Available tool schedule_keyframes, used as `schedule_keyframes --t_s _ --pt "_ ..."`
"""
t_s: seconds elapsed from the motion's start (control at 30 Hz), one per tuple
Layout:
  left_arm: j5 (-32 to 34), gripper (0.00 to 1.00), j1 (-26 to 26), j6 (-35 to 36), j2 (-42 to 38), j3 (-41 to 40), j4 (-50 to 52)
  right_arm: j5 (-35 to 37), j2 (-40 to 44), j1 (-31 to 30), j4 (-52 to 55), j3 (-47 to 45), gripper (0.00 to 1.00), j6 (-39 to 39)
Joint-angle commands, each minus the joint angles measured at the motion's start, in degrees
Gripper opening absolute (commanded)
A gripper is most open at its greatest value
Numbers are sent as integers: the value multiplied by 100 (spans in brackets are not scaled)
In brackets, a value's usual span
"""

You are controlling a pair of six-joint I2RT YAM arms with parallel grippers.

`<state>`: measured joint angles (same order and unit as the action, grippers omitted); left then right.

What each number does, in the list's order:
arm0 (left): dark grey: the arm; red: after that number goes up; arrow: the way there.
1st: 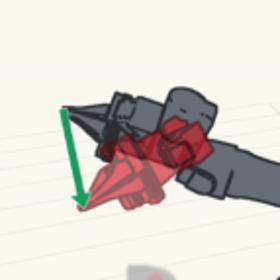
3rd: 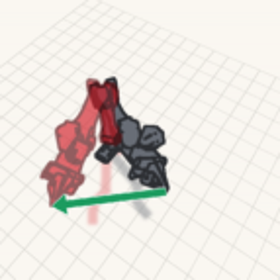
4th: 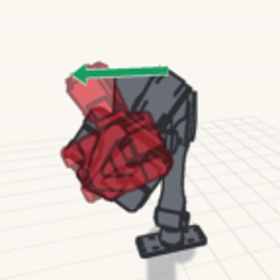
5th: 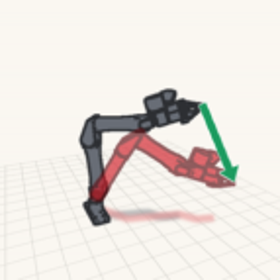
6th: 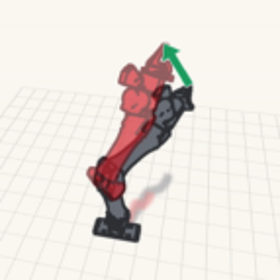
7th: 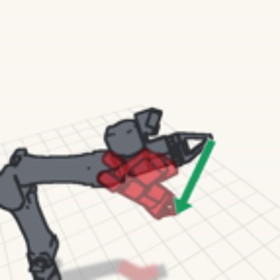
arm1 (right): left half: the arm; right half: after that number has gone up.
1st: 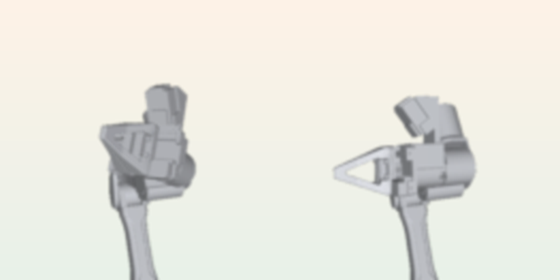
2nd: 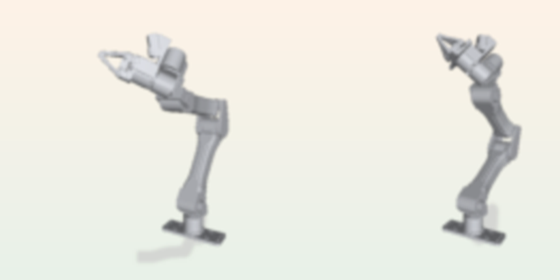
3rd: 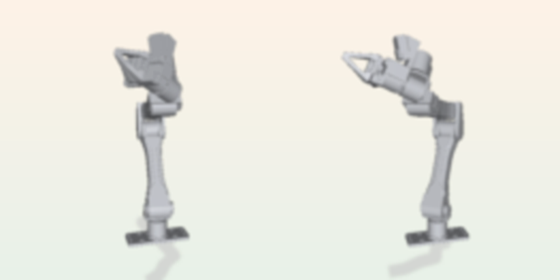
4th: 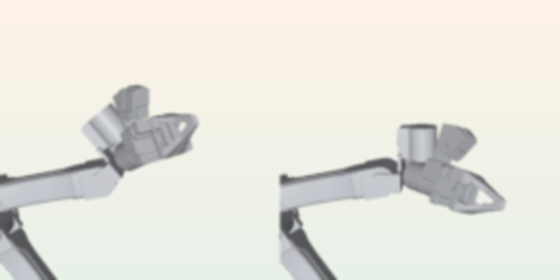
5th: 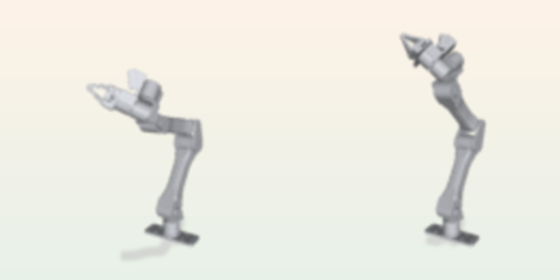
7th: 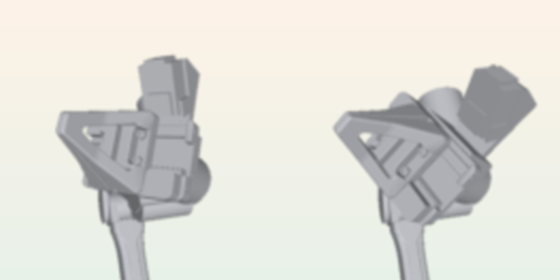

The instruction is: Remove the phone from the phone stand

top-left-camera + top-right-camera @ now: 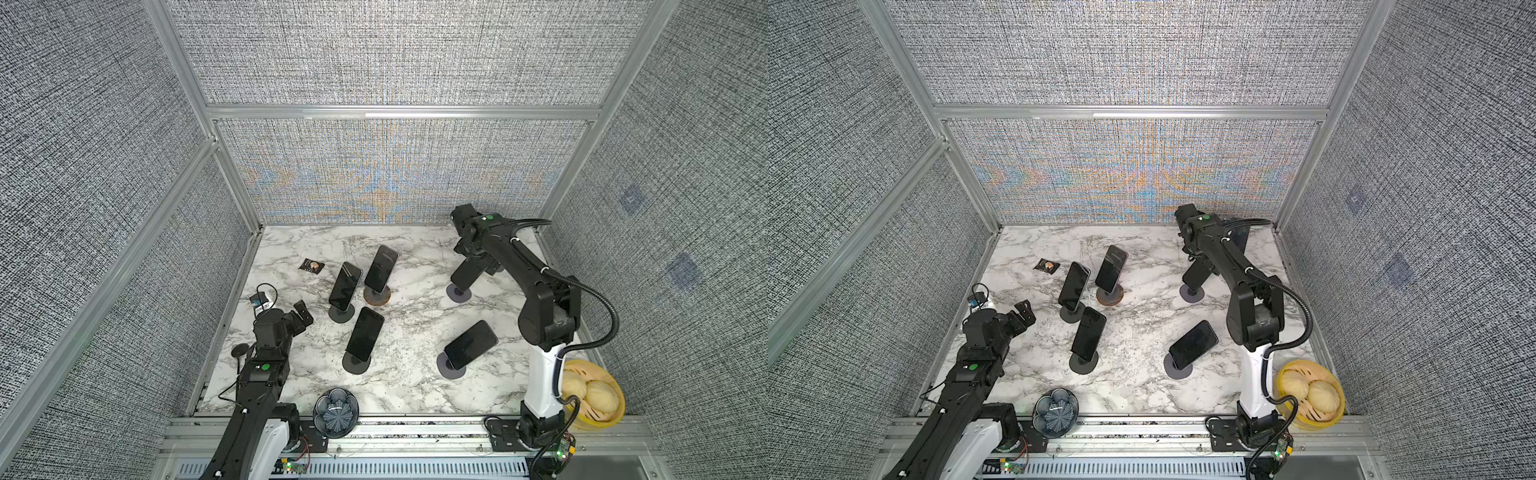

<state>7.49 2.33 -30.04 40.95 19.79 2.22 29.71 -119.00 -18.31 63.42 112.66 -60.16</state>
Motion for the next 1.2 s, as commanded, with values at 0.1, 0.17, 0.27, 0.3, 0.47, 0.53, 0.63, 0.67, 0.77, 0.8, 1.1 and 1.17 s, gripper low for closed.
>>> schedule_keyframes --t_s 0.1,0.17,0.27,0.3,0.47,0.53,0.63,0.67,0.77,0.8,1.1,1.17 --pt "89 99 7 -43 -96 -20 -51 220 -188 19 267 245 99 -10" --pt "115 99 9 -55 -96 -47 -91 219 -210 18 242 243 99 -13" --pt "81 99 9 -41 -78 -22 -63 228 -255 19 241 230 99 -58" --pt "125 99 9 -45 -78 -10 -17 219 -273 19 236 221 99 -79" --pt "171 99 6 -64 -222 -82 -51 261 -317 11 167 173 95 -51" --pt "250 99 5 -63 -270 -111 -35 271 -304 21 117 130 93 -48" --pt "211 99 6 -66 -270 -121 -82 272 -274 37 -12 23 88 -39" --pt "201 99 5 -57 -264 -103 -52 253 -276 46 -28 -4 86 -61" --pt "253 99 6 -67 -254 -107 -39 158 -261 81 -99 -42 85 -45" --pt "235 99 9 -65 -254 -124 -68 163 -250 77 -125 -51 84 -22" --pt "219 99 7 -64 -201 -120 -79 201 -15 55 -272 -224 77 130" --pt "206 99 5 -73 -194 -136 -128 201 49 49 -333 -268 76 202"
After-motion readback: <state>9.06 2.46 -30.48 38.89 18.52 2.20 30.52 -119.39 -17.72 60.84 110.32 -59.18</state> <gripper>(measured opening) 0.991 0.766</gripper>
